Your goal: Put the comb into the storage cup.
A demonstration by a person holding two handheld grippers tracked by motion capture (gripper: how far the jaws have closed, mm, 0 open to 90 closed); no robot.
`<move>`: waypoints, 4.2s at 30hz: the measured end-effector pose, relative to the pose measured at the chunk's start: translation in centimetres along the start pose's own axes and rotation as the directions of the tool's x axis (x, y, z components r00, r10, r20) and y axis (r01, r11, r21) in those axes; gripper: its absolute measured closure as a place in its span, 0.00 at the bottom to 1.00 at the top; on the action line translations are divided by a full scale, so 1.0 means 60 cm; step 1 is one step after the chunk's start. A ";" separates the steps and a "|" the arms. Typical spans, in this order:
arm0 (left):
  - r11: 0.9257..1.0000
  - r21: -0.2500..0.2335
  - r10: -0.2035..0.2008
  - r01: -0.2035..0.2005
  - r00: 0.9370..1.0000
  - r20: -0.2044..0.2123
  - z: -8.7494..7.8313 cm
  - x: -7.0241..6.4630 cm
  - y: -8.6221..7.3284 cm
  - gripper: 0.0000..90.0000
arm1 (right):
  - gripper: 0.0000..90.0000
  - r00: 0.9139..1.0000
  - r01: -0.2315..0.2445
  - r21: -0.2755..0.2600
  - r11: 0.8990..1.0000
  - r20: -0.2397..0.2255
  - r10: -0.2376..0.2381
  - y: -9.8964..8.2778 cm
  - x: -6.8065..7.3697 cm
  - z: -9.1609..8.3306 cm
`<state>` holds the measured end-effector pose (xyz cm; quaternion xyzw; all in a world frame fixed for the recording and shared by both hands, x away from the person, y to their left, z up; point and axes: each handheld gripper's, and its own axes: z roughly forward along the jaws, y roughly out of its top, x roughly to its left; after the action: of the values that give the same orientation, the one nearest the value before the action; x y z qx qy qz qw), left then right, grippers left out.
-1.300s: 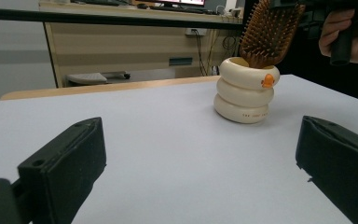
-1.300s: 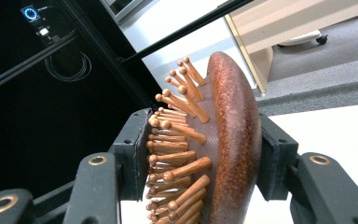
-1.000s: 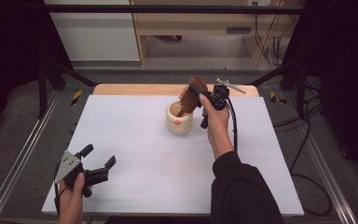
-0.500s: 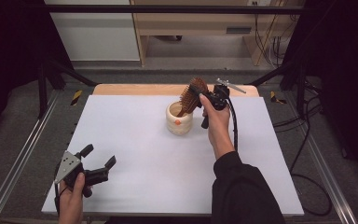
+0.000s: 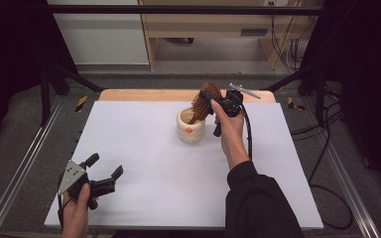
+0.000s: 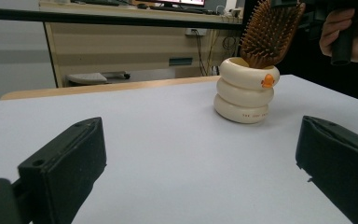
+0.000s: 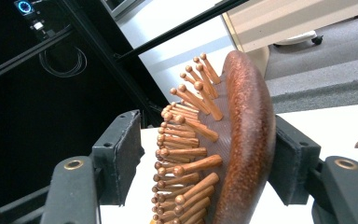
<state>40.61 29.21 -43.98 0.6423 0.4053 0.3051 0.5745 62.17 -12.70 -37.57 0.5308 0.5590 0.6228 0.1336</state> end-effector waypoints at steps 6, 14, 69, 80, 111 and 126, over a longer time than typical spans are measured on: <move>1.000 0.001 0.002 -0.002 1.000 0.001 0.000 -0.001 0.000 0.02 | 0.35 1.000 0.007 0.001 1.000 -0.001 -0.007 0.000 0.002 0.001; 1.000 0.001 0.000 0.000 1.000 0.001 0.000 0.000 0.000 0.02 | 0.31 1.000 0.018 0.009 1.000 0.002 -0.018 0.000 0.005 0.002; 1.000 0.008 -0.002 0.002 1.000 0.006 0.001 0.000 -0.001 0.02 | 0.18 0.994 0.094 0.076 0.993 0.055 -0.098 -0.003 0.010 0.001; 1.000 0.009 -0.001 0.001 1.000 0.006 0.001 -0.001 -0.001 0.02 | 0.15 0.977 0.182 0.080 0.980 0.096 -0.189 0.002 0.016 -0.010; 1.000 -0.005 -0.005 0.005 1.000 -0.007 0.000 0.000 0.001 0.02 | 0.11 0.916 0.360 0.037 0.932 0.175 -0.361 0.026 0.038 -0.065; 1.000 -0.014 0.002 -0.003 1.000 -0.015 -0.004 0.004 0.002 0.02 | 0.14 0.910 0.396 -0.006 0.918 0.136 -0.391 0.043 0.038 -0.105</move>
<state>40.52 29.51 -43.86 0.6365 0.4067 0.3135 0.5755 57.25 -15.35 -33.03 0.4452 0.6337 0.5559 0.3020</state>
